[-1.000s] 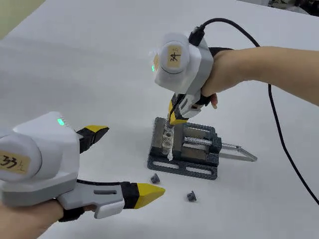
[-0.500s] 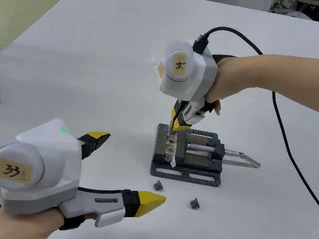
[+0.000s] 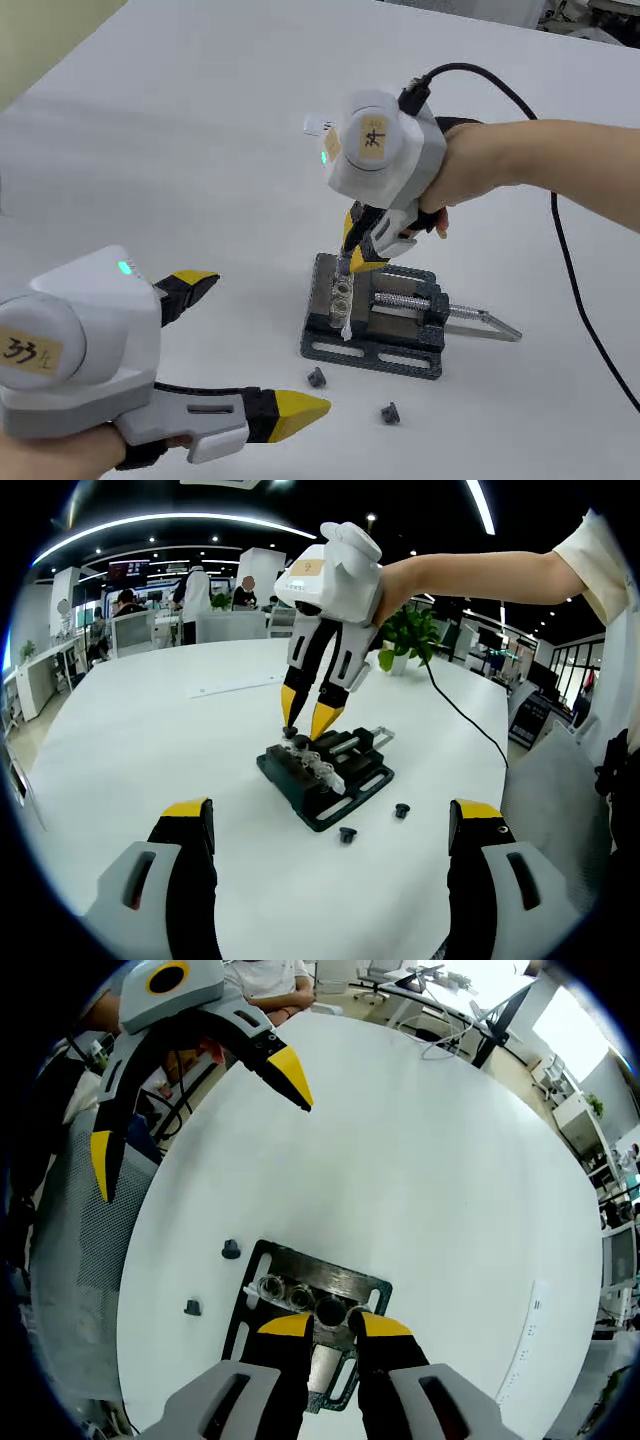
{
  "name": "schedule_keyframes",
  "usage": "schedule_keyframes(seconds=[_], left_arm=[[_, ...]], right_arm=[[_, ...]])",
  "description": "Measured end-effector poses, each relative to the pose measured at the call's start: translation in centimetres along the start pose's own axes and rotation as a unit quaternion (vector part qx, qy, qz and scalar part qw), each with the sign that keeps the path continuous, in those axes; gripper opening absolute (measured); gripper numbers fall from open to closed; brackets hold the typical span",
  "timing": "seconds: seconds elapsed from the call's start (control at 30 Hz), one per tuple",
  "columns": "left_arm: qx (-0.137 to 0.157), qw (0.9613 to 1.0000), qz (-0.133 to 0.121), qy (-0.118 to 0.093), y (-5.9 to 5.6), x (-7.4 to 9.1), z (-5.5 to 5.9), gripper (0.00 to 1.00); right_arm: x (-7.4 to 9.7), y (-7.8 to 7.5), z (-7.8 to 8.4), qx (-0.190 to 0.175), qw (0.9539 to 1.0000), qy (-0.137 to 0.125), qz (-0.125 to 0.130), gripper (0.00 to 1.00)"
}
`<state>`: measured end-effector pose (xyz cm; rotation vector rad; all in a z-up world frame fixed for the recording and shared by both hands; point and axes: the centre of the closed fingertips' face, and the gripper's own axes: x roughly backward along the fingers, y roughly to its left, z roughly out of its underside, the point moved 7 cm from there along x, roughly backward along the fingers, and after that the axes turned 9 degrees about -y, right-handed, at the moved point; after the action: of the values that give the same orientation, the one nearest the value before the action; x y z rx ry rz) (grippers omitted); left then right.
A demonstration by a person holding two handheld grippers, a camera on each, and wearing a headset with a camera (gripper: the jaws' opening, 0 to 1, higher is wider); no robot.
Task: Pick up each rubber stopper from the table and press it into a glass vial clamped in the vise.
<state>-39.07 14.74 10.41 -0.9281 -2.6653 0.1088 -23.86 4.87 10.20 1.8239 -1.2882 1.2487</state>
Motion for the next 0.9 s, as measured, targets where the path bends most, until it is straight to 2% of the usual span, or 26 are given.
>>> schedule_keyframes(seconds=[0.23, 0.43, 0.63, 0.9], left_arm=[[0.001, 1.0000, 0.000, -0.004, 0.3, 0.1, 0.1, 0.97], [-0.003, 1.0000, 0.003, -0.002, 0.2, 0.1, 0.1, 0.97], [-0.005, 1.0000, 0.007, -0.002, -0.1, 0.1, 0.1, 0.97], [-0.006, 0.9999, 0.010, -0.008, -0.5, 0.3, -0.4, 0.97]], right_arm=[[1.0, 0.7, -0.2, -0.035, 0.9980, -0.053, 0.009, 0.29], [1.2, 2.1, 0.0, -0.042, 0.9965, -0.071, 0.010, 0.40], [1.4, 3.4, 0.2, -0.054, 0.9945, -0.087, 0.021, 0.45], [1.5, 5.7, 0.4, -0.084, 0.9888, -0.118, 0.037, 0.44]])
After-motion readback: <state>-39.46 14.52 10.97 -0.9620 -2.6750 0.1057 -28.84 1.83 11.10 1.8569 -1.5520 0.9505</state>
